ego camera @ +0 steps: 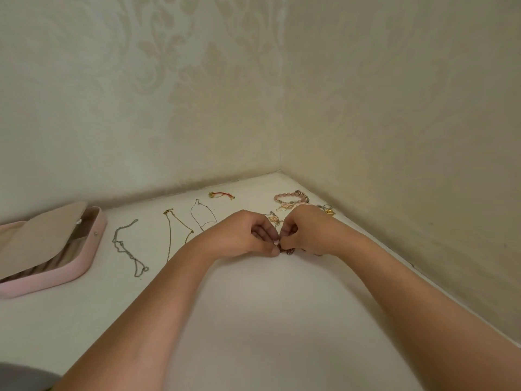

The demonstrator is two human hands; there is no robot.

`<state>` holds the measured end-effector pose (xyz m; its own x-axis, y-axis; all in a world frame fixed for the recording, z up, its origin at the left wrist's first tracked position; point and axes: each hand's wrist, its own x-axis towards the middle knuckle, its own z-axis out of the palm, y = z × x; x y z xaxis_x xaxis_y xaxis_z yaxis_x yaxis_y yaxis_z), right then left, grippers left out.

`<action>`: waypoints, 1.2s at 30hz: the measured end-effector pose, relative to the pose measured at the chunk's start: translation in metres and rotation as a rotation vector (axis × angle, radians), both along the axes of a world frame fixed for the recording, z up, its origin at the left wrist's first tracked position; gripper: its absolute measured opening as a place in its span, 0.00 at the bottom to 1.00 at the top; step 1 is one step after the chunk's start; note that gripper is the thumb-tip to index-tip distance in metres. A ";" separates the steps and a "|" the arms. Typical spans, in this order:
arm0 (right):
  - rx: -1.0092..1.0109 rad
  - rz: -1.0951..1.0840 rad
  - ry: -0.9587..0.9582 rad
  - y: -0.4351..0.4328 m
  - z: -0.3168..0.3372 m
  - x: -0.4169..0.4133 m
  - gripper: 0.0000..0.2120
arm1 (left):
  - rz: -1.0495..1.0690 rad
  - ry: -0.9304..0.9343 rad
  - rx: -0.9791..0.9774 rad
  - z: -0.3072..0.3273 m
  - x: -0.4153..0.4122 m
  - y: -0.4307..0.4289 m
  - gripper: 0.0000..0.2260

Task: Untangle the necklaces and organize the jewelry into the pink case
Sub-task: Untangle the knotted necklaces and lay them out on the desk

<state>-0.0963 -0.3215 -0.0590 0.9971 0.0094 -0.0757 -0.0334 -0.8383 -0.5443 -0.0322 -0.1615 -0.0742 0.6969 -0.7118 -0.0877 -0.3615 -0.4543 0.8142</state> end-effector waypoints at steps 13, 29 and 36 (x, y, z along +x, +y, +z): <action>0.145 0.005 -0.178 -0.003 -0.003 0.006 0.08 | 0.094 -0.117 -0.046 -0.004 -0.001 -0.007 0.03; 0.232 0.050 -0.220 -0.009 0.001 0.005 0.04 | 0.244 -0.153 -0.140 -0.001 0.000 -0.001 0.11; 0.127 0.036 -0.244 -0.005 0.001 0.003 0.01 | 0.191 -0.145 -0.135 0.002 -0.004 -0.002 0.11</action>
